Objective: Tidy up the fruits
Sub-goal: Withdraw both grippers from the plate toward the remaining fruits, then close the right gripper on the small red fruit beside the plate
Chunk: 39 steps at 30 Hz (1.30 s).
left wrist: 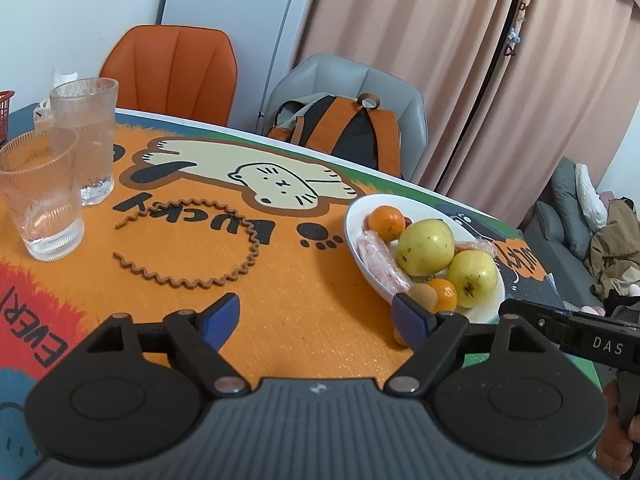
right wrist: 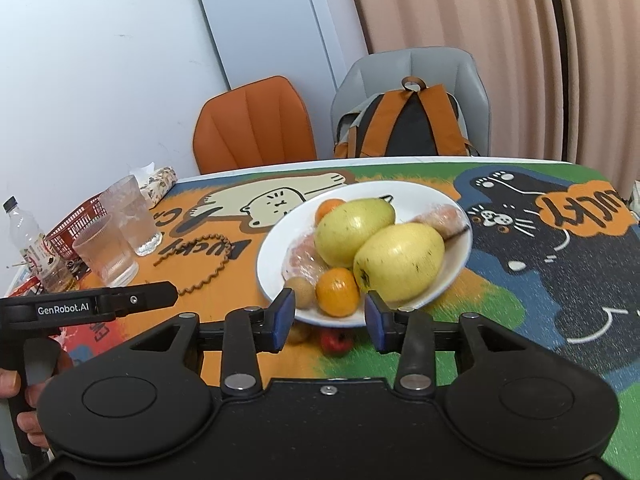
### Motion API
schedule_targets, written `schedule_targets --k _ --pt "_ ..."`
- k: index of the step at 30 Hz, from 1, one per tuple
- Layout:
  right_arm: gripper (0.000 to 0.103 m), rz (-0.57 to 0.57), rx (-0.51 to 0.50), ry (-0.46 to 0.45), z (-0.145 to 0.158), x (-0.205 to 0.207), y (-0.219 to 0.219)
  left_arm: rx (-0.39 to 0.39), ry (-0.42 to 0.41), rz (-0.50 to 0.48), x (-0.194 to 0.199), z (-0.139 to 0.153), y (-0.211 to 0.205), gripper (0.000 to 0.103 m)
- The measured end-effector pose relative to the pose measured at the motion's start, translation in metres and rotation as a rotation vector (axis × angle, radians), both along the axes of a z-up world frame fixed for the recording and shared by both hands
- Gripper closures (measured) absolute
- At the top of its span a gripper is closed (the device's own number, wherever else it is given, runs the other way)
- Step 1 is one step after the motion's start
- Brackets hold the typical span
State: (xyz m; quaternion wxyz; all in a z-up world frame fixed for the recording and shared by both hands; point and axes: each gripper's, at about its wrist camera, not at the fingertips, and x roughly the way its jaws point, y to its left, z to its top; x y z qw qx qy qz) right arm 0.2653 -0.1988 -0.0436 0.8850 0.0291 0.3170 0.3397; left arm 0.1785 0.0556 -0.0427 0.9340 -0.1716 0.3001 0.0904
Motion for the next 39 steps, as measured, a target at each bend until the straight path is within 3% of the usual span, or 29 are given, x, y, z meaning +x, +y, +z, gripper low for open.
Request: schedule_targets --k 11,20,23,27,39 --pt "0.055 -0.020 -0.004 0.019 -0.008 -0.014 -0.018 -0.004 0.012 -0.047 -0.002 -0.007 -0.015 0.021" --pt "0.033 -0.027 0.003 0.049 -0.024 -0.020 -0.026 0.005 0.037 -0.110 -0.001 -0.020 -0.028 0.020" --pt "0.021 -0.030 0.003 0.054 -0.029 -0.022 -0.027 0.013 0.044 -0.124 -0.002 -0.024 -0.031 0.011" --pt "0.009 -0.036 0.009 0.060 -0.036 -0.025 -0.031 0.033 0.054 -0.139 -0.005 -0.030 -0.034 0.006" --pt "0.005 -0.012 -0.025 0.029 -0.047 -0.028 -0.020 0.079 0.056 -0.165 -0.009 -0.041 -0.037 0.005"
